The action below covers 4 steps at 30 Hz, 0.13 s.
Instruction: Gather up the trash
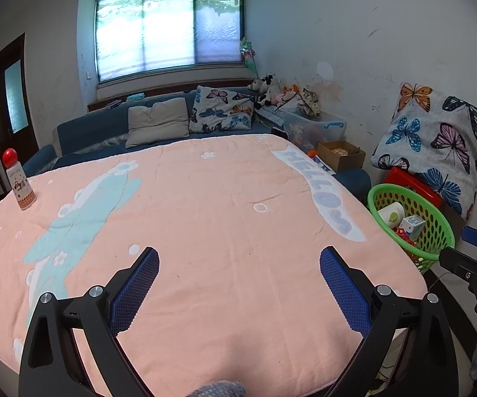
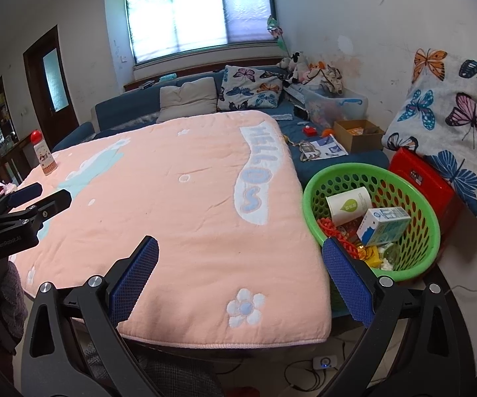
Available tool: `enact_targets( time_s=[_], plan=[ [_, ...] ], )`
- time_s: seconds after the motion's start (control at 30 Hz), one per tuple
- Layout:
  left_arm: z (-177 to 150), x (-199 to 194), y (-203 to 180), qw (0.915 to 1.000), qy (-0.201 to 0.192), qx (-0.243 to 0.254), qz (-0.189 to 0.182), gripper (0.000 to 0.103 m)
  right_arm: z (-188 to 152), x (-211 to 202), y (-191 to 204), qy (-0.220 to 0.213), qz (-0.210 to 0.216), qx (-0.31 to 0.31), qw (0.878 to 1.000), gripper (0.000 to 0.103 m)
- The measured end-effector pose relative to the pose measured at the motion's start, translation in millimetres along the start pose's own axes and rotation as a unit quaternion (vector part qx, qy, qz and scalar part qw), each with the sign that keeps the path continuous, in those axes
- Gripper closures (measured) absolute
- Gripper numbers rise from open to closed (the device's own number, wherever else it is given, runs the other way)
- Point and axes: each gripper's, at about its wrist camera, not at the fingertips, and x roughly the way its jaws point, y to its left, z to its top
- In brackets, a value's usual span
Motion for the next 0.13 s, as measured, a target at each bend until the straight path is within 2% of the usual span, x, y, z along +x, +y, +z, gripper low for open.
enact_targets(
  time_s=[0.13],
  plan=[
    [-0.7,1.4,1.2,1.0000,0.001,0.000,0.001,0.008,0.4,2.2,0.9,0.001,0.001,-0.001,1.000,0.005]
  ],
)
